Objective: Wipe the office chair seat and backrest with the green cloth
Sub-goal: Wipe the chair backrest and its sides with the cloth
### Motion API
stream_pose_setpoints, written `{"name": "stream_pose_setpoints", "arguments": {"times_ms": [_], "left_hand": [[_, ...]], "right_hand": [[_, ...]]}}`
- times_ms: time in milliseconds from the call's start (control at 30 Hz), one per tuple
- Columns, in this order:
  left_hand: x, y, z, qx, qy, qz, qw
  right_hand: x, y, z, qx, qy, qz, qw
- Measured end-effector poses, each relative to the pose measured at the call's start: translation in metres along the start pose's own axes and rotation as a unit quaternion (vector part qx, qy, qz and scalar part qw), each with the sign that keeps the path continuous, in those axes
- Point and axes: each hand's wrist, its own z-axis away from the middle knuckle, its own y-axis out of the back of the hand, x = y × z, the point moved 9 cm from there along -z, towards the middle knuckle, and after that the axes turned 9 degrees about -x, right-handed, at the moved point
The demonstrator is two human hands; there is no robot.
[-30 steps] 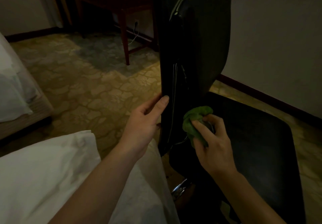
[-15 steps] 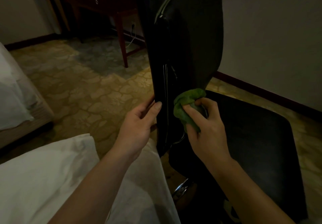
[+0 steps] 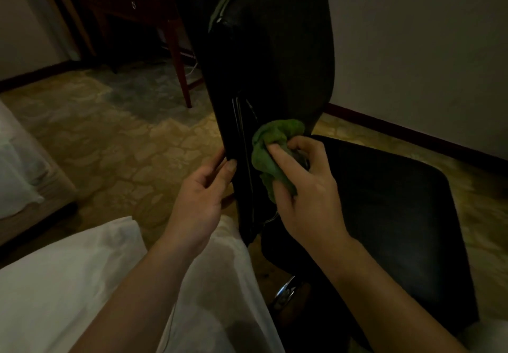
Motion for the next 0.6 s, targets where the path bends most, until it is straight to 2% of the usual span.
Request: {"name": "stream_pose_setpoints", "arguments": {"times_ms": [133,300,600], "left_hand": [[0.000,0.002,0.000,0.000,0.000,0.001,1.000],[-0.003,0.001,-0.001,-0.005,-0.006,0.021,1.000],[-0.004,0.000,-0.001,-0.025,-0.021,0.002,0.999]], "right_hand": [[0.014,-0.009,0.004,-0.012,0.005,-0.007,1.000],[0.048,-0.026,0.046,-0.042,-0.036,-0.025,0.998],[0.021,-0.005,0.026,0.008,-0.017,-0.042,0.999]]}}
